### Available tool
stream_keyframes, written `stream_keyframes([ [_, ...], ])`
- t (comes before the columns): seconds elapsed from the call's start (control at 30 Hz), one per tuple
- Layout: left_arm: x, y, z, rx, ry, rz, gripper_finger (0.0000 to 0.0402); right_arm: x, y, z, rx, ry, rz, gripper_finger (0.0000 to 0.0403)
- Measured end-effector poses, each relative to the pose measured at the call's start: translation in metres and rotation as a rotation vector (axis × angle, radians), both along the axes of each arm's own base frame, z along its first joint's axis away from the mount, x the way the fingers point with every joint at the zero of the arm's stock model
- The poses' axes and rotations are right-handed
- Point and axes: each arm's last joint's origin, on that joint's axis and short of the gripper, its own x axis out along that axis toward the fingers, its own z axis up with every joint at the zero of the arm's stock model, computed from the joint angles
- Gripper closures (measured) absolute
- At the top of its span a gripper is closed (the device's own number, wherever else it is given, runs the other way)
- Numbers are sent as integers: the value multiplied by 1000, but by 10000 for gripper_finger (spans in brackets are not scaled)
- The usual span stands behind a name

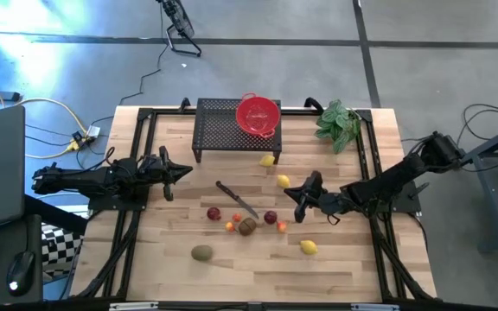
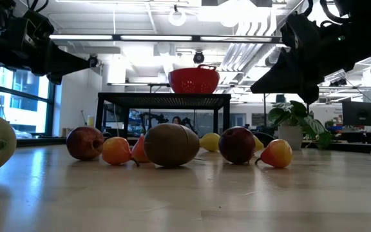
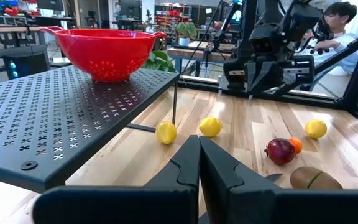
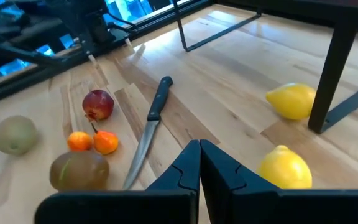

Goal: Pick & Place Fruit
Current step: Put the middle lemon into the colander on the shelf on the shelf

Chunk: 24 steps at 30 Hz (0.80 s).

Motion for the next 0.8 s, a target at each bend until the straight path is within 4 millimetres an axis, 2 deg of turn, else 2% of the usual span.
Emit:
stream_keyframes([
  [0.23, 0, 0, 0, 0, 0, 0, 402, 1, 0, 2, -19, -10, 14, 401],
  [0.37, 0, 0, 0, -3, -1, 0, 402, 1, -1, 7, -45, -62, -64, 401],
  [0.57, 0, 0, 1, -3, -11, -2, 402, 6, 1, 22, -138, -151, 11, 401],
  [0.7, 0, 0, 1, -3, -16, -2, 402, 14, 4, 30, -140, -142, 27, 401],
  [0.8, 0, 0, 2, -4, -19, -2, 402, 25, 9, 45, -153, -98, 42, 401],
])
